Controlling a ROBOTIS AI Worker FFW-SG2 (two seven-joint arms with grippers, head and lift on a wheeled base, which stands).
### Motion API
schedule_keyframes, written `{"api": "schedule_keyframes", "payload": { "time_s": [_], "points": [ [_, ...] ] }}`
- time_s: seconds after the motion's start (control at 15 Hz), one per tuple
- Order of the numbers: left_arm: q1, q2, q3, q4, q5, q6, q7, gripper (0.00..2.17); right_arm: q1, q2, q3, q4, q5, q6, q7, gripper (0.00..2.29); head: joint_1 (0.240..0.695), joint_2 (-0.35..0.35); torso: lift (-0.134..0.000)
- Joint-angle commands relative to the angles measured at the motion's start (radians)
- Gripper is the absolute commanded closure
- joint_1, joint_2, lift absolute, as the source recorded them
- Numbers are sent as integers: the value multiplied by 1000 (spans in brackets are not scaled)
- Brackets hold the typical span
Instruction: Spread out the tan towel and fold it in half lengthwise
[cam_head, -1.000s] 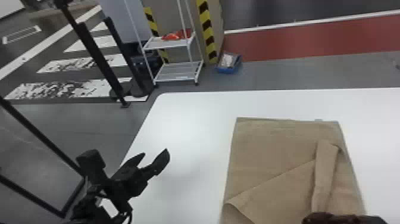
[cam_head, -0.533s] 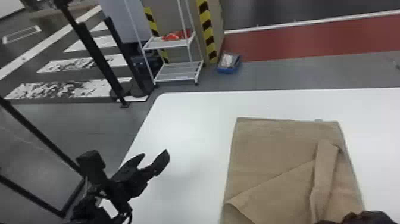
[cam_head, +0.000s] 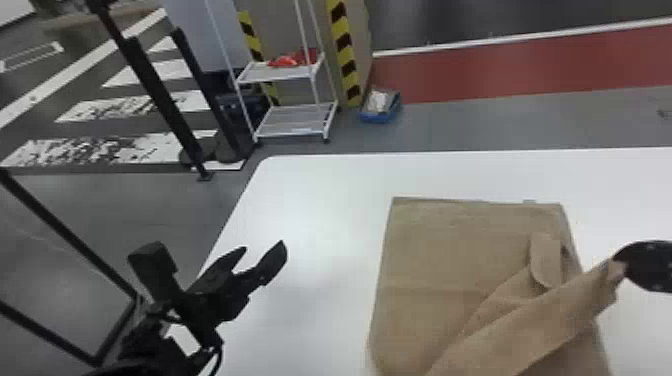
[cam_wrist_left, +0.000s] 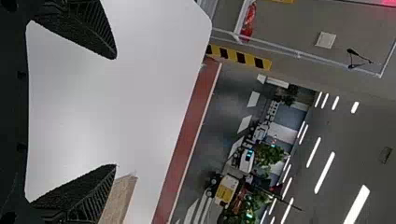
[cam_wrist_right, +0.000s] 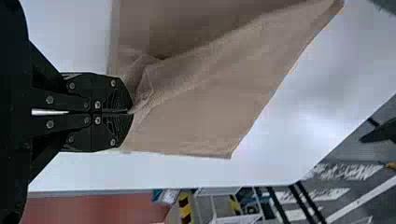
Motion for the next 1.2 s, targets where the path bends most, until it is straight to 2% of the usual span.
{"api": "schedule_keyframes", "payload": {
  "time_s": [0.0,0.13,0.27,0.33,0.4,0.6,0.93,1.13],
  "points": [
    [-19,3,-31,1,-12,3,-2,36,-22,5,-158,30,-68,-3,8,2165,695,254,-119],
    [-39,8,-67,4,-33,9,-2,46,-29,5,-271,71,-113,-18,8,2165,695,155,-119],
    [-77,11,-121,11,-87,58,-2,83,-33,5,-369,129,-147,-52,8,2165,695,77,-118],
    [-96,12,-150,20,-113,86,-2,83,-33,3,-403,152,-150,-61,8,2165,695,7,-118],
    [-115,12,-181,31,-138,92,-2,83,-35,1,-434,175,-150,-83,8,2165,695,-31,-118],
    [-169,17,-268,60,-221,116,-14,83,-44,-8,-520,238,-151,-113,8,2165,695,-123,-118],
    [-229,20,-342,116,-299,162,-22,83,-116,-58,-644,379,-144,-141,8,2165,695,-272,-118],
    [-267,21,-362,166,-377,162,-120,76,-150,-83,-675,430,-133,-141,8,2165,695,-332,-118]
  ]
}}
